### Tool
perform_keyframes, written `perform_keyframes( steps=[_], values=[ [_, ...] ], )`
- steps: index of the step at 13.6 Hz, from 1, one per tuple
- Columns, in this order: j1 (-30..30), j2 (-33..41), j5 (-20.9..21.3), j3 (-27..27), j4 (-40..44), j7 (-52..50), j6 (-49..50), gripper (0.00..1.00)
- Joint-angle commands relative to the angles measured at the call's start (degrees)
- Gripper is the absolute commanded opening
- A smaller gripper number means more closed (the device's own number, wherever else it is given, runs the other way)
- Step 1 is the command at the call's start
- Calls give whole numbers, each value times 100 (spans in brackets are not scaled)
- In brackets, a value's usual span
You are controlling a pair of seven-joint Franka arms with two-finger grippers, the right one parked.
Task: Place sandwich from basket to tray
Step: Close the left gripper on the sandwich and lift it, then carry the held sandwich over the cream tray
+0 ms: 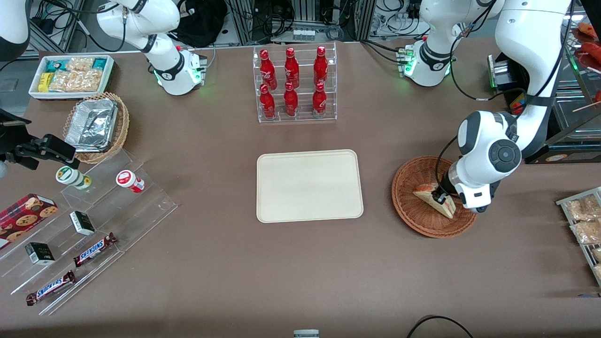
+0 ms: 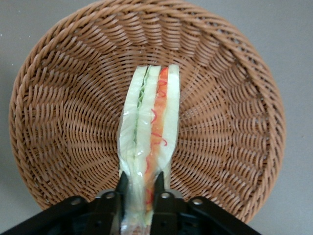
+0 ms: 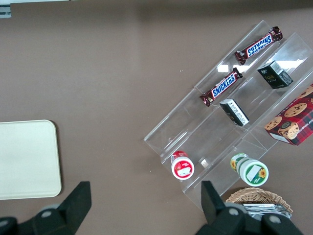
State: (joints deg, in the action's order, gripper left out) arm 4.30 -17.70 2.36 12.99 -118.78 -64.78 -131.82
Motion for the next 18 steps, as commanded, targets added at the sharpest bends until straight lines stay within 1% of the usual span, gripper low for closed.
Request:
perform_keyframes(
  steps=[1,5,7,8,11,14,16,17,18],
  values=[
    [18,205,45,28,335,-43,505,9],
    [-78,153,27,72,1933,-43,2236,9],
    [-419,144,19,72,2497,-26,2616,9],
    [-595,135,19,72,2647,-25,2705,9],
    [-1333,117,19,72,2711,-17,2767,8],
    [-2176,-294,88,72,2772,-8,2688,8],
    [-2643,-559,570,81,2886,1,2662,8],
    [-2784,-690,685,89,2886,27,2566,8],
    [-2968,-804,678,81,2878,166,2347,8]
  ],
)
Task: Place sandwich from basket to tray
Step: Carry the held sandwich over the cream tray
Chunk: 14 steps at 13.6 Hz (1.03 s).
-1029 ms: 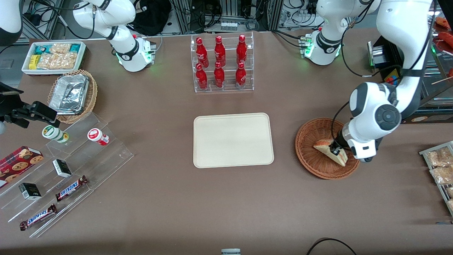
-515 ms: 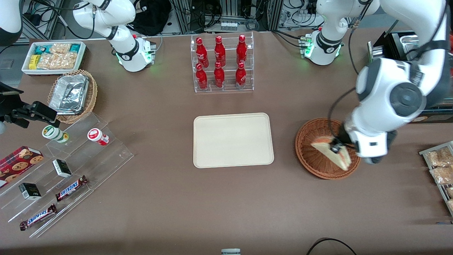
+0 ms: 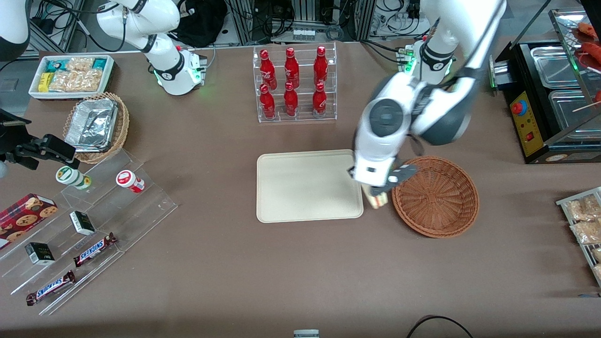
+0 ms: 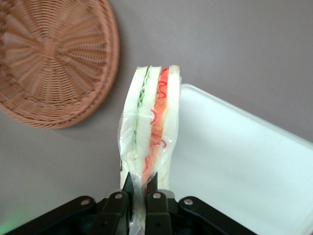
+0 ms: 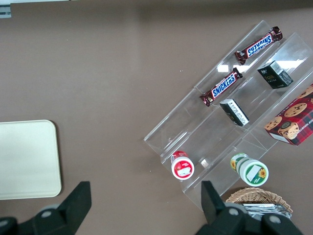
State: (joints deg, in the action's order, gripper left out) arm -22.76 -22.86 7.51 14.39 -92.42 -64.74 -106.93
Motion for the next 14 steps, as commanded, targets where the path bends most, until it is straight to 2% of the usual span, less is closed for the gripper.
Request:
perform_keyframes(
  steps=[1,6,11,14],
  values=[
    [-421,-385,154,-59,233,225,-327,9],
    [-1054,-719,163,-50,224,234,-792,10],
    [-1214,-1044,137,-50,189,531,-1496,9],
    [-1205,-1247,128,46,189,603,-1515,9]
  ],
)
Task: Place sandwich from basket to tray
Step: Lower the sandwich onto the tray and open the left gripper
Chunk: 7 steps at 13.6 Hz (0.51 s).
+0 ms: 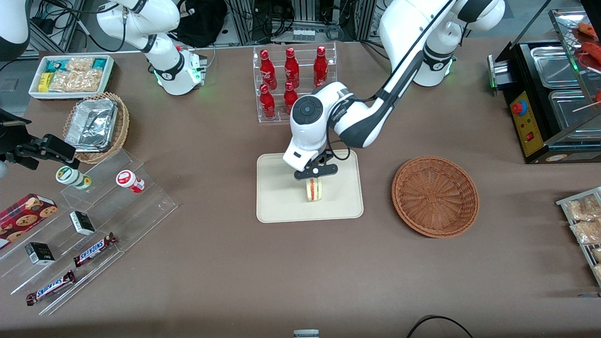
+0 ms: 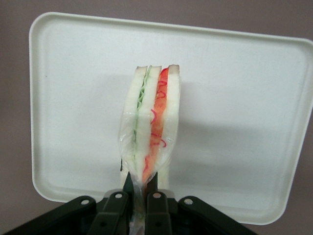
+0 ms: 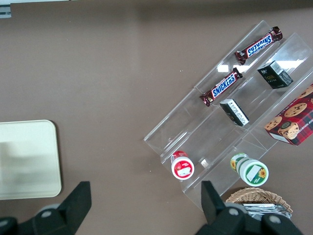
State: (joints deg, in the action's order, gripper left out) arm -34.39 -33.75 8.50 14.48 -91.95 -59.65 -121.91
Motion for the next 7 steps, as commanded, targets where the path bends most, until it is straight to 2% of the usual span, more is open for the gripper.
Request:
perform_keyframes(
  steps=[1,5,7],
  values=[
    [-41,-193,29,37,142,94,-35,9],
    [-50,-324,-6,72,151,85,-245,10],
    [-50,-378,-7,72,142,85,-255,16]
  ],
)
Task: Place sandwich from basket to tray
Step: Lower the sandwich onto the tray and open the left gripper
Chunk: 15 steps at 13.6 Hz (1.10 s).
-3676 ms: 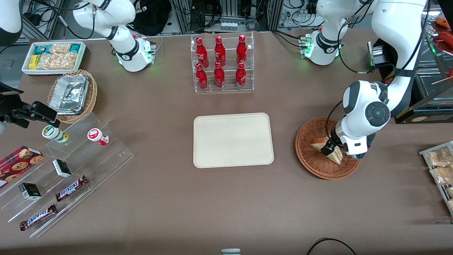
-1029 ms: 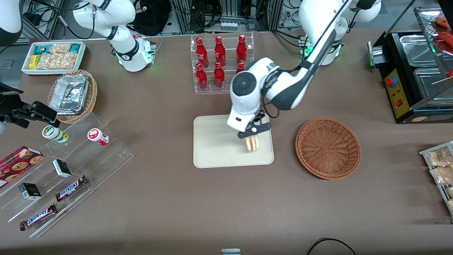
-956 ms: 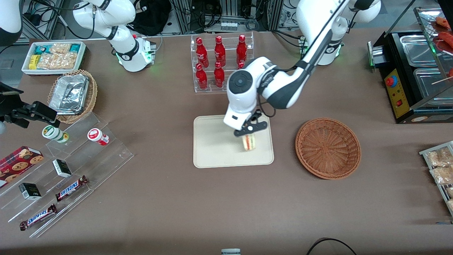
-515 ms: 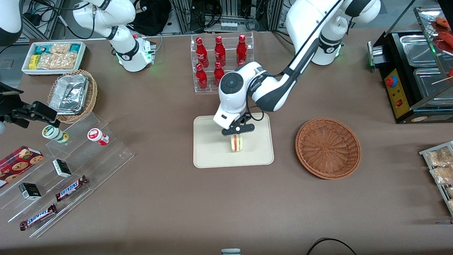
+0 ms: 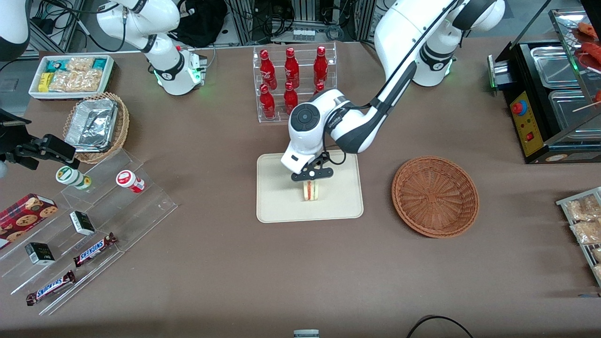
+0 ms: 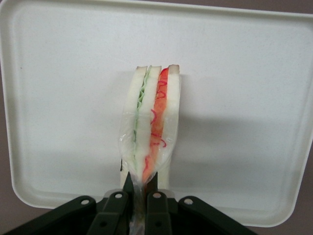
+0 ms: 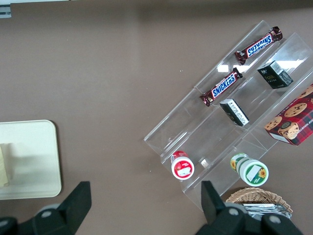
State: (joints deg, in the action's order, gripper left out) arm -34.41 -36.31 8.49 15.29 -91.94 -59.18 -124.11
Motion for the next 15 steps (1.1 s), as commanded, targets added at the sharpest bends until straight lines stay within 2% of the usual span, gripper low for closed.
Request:
perform_keyframes(
  steps=[1,2,3,4,5,6,9,11,15],
  values=[
    [-48,-122,-6,-9,142,38,-17,22],
    [-48,-113,-6,-9,142,38,-8,25],
    [-40,-104,-6,-9,142,29,1,34],
    [-22,-69,-14,-9,142,38,1,52],
    [4,-51,-6,-9,142,3,10,91],
    [-39,18,-23,-18,142,-75,27,100],
    [39,710,-23,-35,-147,-487,63,100],
    [310,1335,-84,-35,-472,-892,28,100],
    [943,2425,-85,-44,-939,-877,473,100]
  ],
)
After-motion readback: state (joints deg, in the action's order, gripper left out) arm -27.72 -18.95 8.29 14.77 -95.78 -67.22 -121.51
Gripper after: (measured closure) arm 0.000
